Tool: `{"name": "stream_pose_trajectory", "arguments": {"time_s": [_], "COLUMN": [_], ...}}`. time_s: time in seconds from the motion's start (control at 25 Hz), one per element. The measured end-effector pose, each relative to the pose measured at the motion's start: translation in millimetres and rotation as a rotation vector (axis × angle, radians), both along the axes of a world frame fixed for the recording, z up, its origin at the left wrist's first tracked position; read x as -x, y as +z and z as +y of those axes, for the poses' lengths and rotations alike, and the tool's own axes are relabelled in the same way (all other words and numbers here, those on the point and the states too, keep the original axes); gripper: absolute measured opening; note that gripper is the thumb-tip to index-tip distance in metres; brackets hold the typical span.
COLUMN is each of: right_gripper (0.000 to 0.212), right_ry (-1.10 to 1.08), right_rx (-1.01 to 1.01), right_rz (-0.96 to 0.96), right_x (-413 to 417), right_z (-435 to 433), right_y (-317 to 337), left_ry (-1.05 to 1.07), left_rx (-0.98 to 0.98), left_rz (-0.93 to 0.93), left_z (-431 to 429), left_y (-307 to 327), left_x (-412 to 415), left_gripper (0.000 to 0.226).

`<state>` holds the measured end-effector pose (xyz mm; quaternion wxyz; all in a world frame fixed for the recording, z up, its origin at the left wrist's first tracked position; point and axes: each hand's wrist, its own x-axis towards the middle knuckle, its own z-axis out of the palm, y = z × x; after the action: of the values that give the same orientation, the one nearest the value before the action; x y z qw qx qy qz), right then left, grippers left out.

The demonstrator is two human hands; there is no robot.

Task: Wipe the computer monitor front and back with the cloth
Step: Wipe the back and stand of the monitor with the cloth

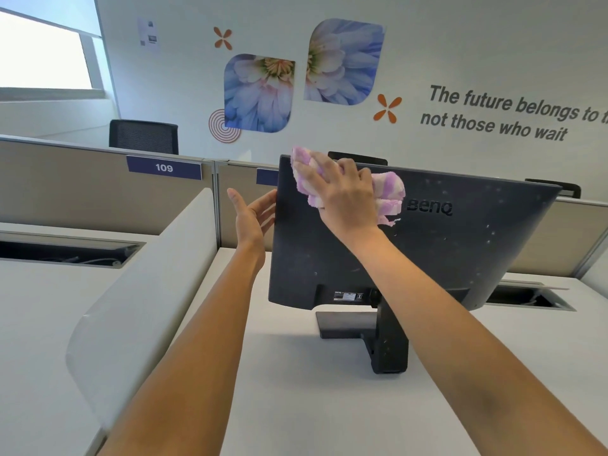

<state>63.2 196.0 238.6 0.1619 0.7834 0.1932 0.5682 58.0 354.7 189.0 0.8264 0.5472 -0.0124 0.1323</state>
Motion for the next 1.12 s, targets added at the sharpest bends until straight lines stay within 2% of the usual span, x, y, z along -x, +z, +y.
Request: {"name": "stream_pose_trajectory", "arguments": {"time_s": [0.08, 0.2, 0.32, 0.4, 0.48, 0.56, 0.64, 0.72, 0.88, 1.04, 1.12], "right_gripper": [0.063, 0.060, 0.068, 0.070, 0.066, 0.067, 0.070, 0.075, 0.070, 0.072, 0.074], "right_ry": [0.022, 0.031, 0.048, 0.037, 0.043, 0.002, -0.051, -0.041, -0.002, 0.106, 0.119], "right_rx": [0.072, 0.353, 0.601, 0.680, 0.563, 0.201, -0.146, -0.211, -0.013, 0.458, 0.505], "right_rz": [-0.020, 0.029, 0.133, 0.218, 0.180, 0.075, 0.098, 0.087, 0.055, 0.278, 0.334], "right_x": [0.3, 1.0, 7.9, 16.0, 13.2, 8.9, 6.7, 7.1, 6.6, 16.4, 21.6], "right_z": [4.8, -2.5, -24.4, -29.5, -28.9, -28.4, -37.0, -40.8, -18.1, -36.7, -50.7], "right_y": [-20.5, -66.9, -103.4, -111.2, -88.1, -35.1, 18.3, 31.8, -31.6, -105.8, -109.4], "left_ry": [0.011, 0.009, 0.022, 0.026, 0.015, 0.014, 0.039, 0.045, 0.045, 0.079, 0.096], "left_rx": [0.004, 0.016, 0.005, -0.001, 0.012, 0.019, 0.010, 0.010, 0.024, -0.015, -0.026], "left_rz": [0.002, 0.004, 0.006, 0.007, 0.004, 0.003, 0.017, 0.024, 0.018, 0.002, -0.004], "left_z": [-0.6, -1.6, -2.3, -3.0, -3.9, -4.9, -6.3, -7.5, -7.9, -14.5, -18.2], "left_y": [-0.1, 1.4, 0.4, 1.0, 1.8, 3.7, 4.6, 3.9, 4.4, 8.1, 8.7], "left_x": [0.1, 0.6, 1.4, 2.7, 2.9, 3.0, 5.3, 6.7, 6.4, 11.5, 12.1], "left_gripper": [0.086, 0.086, 0.084, 0.083, 0.083, 0.081, 0.079, 0.078, 0.078, 0.071, 0.068]}}
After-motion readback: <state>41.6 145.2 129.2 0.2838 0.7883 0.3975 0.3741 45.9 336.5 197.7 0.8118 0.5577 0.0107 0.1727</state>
